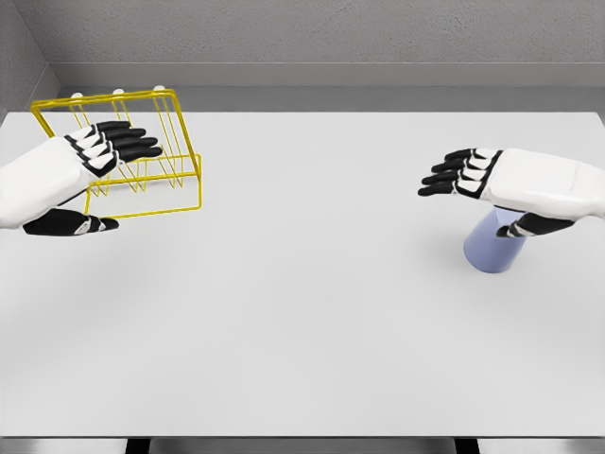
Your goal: Place the cup on the cup holder with both arms
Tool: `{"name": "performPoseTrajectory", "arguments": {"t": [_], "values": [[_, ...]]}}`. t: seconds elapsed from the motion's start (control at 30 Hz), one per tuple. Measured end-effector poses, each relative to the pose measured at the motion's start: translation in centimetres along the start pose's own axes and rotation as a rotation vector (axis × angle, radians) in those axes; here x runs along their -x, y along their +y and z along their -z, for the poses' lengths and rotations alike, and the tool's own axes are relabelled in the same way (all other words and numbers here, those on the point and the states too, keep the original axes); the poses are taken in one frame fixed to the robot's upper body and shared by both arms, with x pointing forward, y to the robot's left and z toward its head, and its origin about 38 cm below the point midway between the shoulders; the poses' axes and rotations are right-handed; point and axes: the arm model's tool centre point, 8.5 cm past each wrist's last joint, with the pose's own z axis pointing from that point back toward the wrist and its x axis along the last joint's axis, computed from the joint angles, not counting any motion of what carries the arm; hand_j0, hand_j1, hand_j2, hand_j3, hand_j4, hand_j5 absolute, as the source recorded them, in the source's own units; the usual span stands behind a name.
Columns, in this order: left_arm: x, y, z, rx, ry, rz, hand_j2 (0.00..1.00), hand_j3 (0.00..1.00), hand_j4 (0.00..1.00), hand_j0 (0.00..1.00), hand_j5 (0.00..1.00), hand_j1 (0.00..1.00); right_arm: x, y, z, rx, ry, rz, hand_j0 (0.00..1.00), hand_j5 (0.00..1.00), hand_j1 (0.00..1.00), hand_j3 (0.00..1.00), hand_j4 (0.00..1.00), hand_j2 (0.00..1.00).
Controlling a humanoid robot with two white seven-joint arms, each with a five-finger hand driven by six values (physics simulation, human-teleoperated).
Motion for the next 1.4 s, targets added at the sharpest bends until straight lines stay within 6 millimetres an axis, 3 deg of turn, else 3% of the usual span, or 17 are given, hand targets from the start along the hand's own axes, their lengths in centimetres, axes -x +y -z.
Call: {"name": "performPoseTrajectory", "arguments": {"t": [0.2,0.4,0.57,0.8,0.93,1.17,1.4], "values": [[0.0,0.2,0.0,-0.009,0.000,-0.002,1.00,1.00,1.00,1.00,1.00,1.00,0.4,-0.6,-0.2,-0.036,0.013,-0.019,1.00,1.00,1.00,1.00,1.00,1.00],[0.1,0.4,0.0,-0.019,0.001,-0.002,1.00,1.00,1.00,1.00,1.00,1.00,3.3,-1.2,-2.5,-0.198,0.138,-0.078,1.00,1.00,1.00,1.00,1.00,1.00],[0.0,0.5,0.2,-0.053,0.003,-0.008,1.00,1.00,1.00,1.00,1.00,1.00,5.0,0.2,-3.6,-0.256,0.196,-0.042,1.00,1.00,1.00,1.00,1.00,1.00],[-0.2,0.3,0.6,-0.109,0.000,-0.034,1.00,1.00,1.00,1.00,1.00,1.00,5.2,1.8,-2.0,-0.303,0.184,-0.047,1.00,1.00,1.00,1.00,1.00,1.00],[-0.8,-1.4,1.3,-0.119,-0.027,-0.115,1.00,1.00,1.00,1.00,1.00,1.00,5.2,2.4,-0.9,-0.314,0.176,-0.066,1.00,1.00,1.00,1.00,1.00,1.00],[-3.3,-6.6,3.1,-0.021,-0.102,-0.255,1.00,1.00,1.00,1.00,1.00,1.00,5.9,3.7,-0.2,-0.357,0.196,-0.082,1.00,1.00,1.00,1.00,1.00,1.00],[-4.6,-10.0,3.4,0.051,-0.124,-0.344,1.00,1.00,1.00,1.00,1.00,1.00,6.3,5.0,0.7,-0.378,0.198,-0.075,1.00,1.00,1.00,1.00,1.00,1.00]]}}
